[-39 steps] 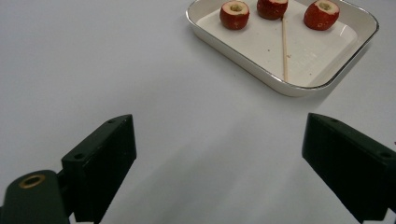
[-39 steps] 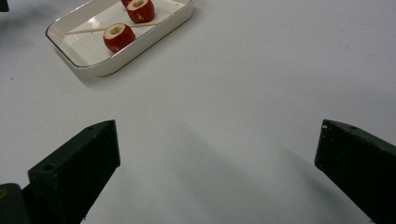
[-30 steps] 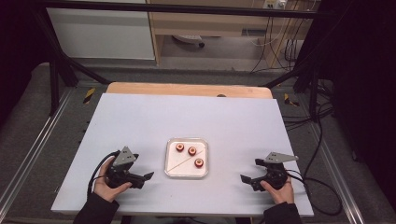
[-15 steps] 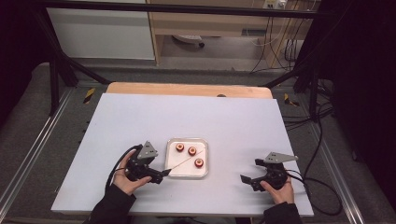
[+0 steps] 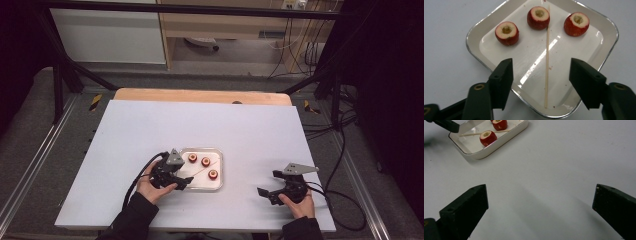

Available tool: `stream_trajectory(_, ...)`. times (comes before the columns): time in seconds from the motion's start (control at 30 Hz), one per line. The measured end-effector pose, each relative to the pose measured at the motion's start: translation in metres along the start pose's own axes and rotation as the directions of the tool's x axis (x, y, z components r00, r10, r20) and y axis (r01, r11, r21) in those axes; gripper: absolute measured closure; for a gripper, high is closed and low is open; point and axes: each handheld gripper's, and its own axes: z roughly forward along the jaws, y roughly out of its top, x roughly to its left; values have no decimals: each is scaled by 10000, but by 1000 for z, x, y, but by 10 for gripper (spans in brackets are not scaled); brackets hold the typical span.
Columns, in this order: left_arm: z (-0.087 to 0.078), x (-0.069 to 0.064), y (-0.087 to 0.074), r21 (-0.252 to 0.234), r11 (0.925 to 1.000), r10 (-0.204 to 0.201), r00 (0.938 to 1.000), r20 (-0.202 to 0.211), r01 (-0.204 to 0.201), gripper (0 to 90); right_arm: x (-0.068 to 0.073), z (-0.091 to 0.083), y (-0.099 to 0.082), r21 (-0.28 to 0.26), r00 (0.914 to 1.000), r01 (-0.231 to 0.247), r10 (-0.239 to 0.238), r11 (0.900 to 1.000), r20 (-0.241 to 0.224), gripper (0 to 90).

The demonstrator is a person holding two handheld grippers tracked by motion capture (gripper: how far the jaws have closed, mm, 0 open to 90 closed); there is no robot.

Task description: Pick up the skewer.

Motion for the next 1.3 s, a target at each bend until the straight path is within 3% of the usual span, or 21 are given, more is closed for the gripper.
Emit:
stream_trajectory(0.1,4,0,-1,165,9999,24,10000,93,-26,509,0,0,0,2,10000,4,-4,10000,-4,9)
stream_trajectory(0.2,6,-1,-3,191,9998,-107,9999,133,104,570,0,0,0,37,10000,-8,8,10000,-6,9)
stream_trajectory(0.23,7,-1,-3,188,9998,-90,9998,156,87,637,0,0,0,34,10000,10,-10,10000,3,9)
stream_trajectory(0.5,9,-3,-5,-23,10000,-85,9996,269,86,783,0,0,0,41,10000,7,-6,10000,-7,9)
stream_trajectory(0.83,12,-6,-6,-108,9999,-51,9998,167,53,869,0,0,0,26,10000,16,-15,10000,-33,9)
stream_trajectory(1.1,12,-6,-7,-206,9997,-91,9999,142,94,880,0,0,0,12,10000,37,-37,10000,-54,9)
stream_trajectory(1.3,7,-7,-8,-626,9979,-164,9994,312,184,886,0,0,0,10,10000,35,-35,10000,-70,9)
